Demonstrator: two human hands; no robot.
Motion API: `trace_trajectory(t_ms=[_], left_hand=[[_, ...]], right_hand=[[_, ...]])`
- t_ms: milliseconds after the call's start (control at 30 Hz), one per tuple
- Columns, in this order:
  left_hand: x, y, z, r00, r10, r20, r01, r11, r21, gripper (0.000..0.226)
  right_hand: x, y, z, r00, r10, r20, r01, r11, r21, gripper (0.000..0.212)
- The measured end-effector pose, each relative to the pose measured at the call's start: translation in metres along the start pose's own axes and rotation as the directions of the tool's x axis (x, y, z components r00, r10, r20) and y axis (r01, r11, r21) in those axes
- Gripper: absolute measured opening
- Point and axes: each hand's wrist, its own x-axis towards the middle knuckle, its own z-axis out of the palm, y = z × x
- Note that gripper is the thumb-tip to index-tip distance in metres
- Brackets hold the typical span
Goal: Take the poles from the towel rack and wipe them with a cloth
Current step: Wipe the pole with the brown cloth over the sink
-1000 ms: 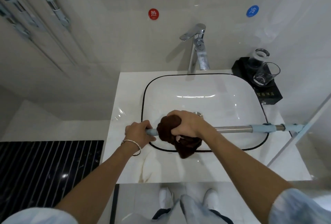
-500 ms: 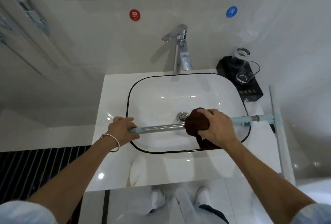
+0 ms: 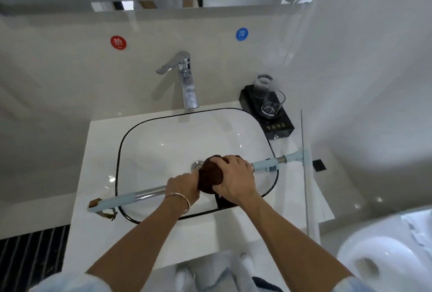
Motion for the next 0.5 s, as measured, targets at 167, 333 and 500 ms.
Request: trace_trajectory(t_ms=[167,333,500], left_hand=[[0.009,-0.001,-0.007,0.997,0.057,0.046,-0.053,0.994,-0.096,0.052],[0.018,-0.003,-0.014,0.982,0.145,0.125,-0.128,0.982,-0.136,0.033],[0.023,-0.014,-0.019,0.94,0.208,0.272,-0.166,0.972,-0.169,0.014]], right_hand=[[-0.006,-0.01,0.0,0.991,0.091,-0.095,-0.093,0.996,-0.016,0.066],[-0.008,0.015,-0.011,0.993,0.038,-0.114,-0.038,0.999,0.004,0.068],[-0.009,0.071,-0.038,0.998,0.033,-0.054,-0.036,0.998,-0.052,0.066]])
